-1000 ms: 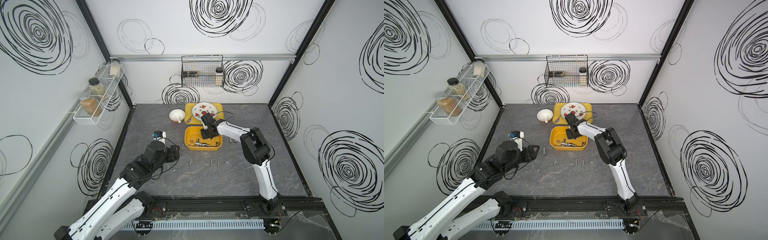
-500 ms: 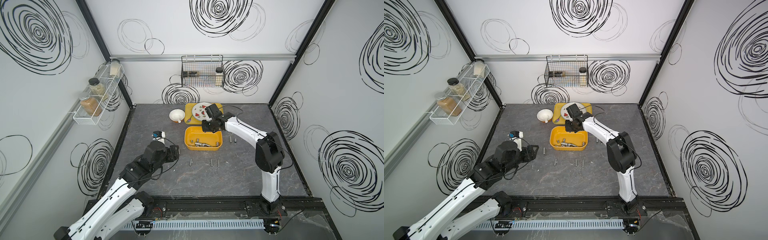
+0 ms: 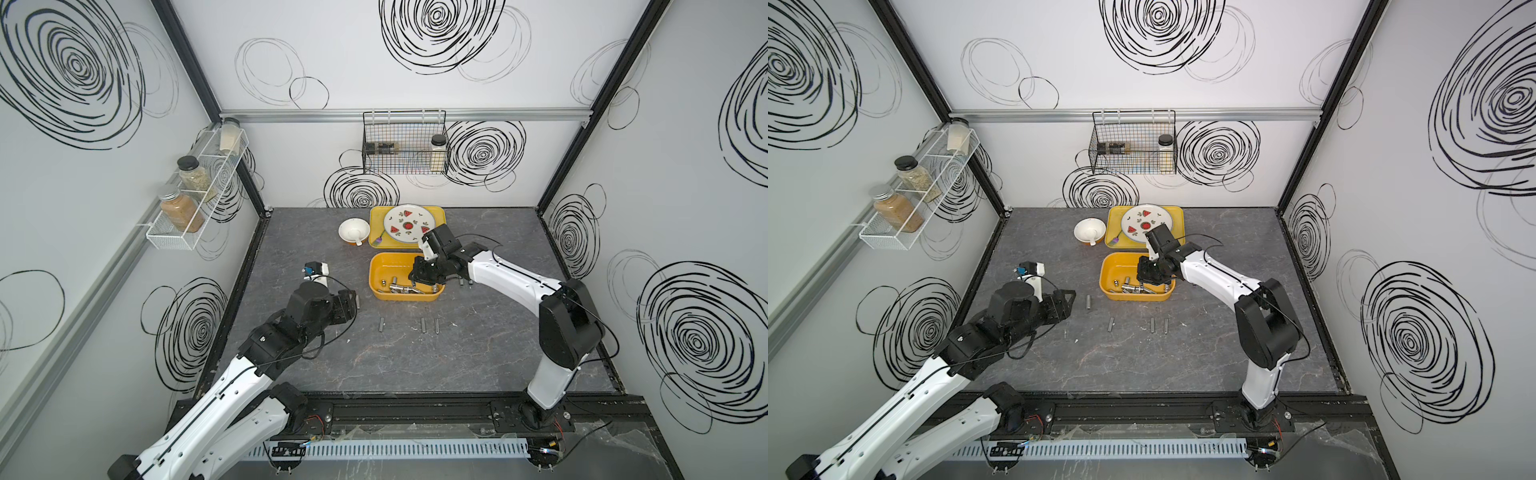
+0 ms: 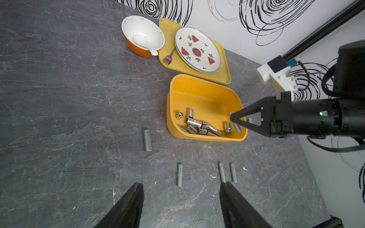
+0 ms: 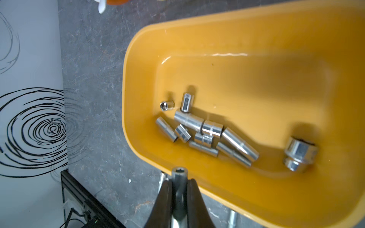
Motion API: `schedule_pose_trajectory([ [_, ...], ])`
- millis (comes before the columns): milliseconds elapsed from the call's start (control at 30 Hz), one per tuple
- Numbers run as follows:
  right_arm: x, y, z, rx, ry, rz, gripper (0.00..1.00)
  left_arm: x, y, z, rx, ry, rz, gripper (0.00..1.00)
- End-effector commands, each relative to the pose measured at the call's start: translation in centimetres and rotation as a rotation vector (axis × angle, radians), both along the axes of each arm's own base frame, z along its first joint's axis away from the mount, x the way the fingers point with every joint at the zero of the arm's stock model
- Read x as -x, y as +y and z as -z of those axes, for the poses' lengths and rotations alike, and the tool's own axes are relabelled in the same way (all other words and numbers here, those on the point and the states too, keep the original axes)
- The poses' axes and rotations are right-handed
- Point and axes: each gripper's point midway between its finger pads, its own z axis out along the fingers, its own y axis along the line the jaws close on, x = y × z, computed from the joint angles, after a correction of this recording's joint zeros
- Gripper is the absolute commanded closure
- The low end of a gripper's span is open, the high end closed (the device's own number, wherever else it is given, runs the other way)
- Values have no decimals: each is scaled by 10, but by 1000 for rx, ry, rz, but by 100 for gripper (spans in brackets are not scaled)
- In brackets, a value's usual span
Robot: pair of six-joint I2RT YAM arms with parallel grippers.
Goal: Take out the socket from the storage box
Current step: Place the socket head at the center of the board.
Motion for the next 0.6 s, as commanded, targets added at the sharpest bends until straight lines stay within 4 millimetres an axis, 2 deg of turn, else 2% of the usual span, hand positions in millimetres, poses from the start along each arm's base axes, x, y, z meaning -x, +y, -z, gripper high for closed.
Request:
schedule_pose_trajectory([
  [0,17,2,-26,-87,-24,9,98,-1,4,-4,4,-20,-17,31],
  [233,58,-14,-16,-56,-27,22,98,-1,5,-5,9,-23,-20,31],
  [400,74,-40,0,22,-51,69,98,-1,5,-6,14,-28,-17,31],
  [567,82,-76,31,140,-79,133,98,-3,6,-4,15,-21,-19,31],
])
